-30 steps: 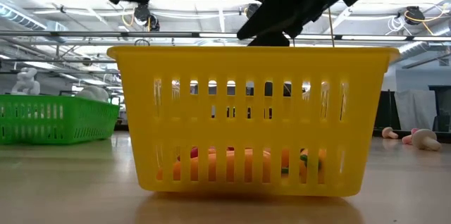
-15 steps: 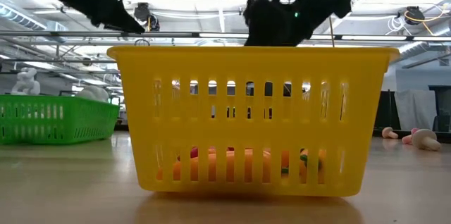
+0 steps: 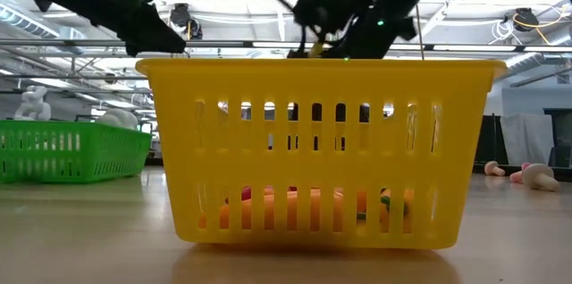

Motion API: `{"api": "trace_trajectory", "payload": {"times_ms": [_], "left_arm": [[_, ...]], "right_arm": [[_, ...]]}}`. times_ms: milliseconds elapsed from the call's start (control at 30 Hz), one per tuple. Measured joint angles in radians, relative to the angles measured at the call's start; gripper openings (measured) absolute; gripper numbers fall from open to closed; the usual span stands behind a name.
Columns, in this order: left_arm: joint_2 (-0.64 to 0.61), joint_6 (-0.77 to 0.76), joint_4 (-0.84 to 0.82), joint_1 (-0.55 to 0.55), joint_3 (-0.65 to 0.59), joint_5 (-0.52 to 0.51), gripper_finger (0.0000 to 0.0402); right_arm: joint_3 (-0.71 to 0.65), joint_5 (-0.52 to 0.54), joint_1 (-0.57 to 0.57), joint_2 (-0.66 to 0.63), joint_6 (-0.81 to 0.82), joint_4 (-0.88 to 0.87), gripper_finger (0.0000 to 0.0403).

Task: Sort produce into baskets
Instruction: Put the green mushroom into the blue basket

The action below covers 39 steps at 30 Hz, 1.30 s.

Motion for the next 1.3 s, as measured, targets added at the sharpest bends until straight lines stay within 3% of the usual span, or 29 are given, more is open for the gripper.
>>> {"api": "trace_trajectory", "payload": {"times_ms": [300,733,1033,1300], "left_arm": [[0.005,0.004,-0.01,-0.001,0.0,0.026,0.0125],[0.007,0.023,-0.023,-0.001,0.0,0.026,0.0125],[0.007,0.022,-0.035,-0.003,0.0,0.026,0.0125],[0.007,0.022,-0.035,-0.003,0.0,0.026,0.0125]], "right_arm": [[0.122,-0.006,0.018,0.084,0.085,-0.173,0.0329],[0.126,0.001,0.026,0.145,0.149,-0.142,0.0321],[0.128,0.009,0.027,0.17,0.15,-0.135,0.0268],[0.122,0.026,0.024,0.143,0.111,-0.157,0.0182]]}}
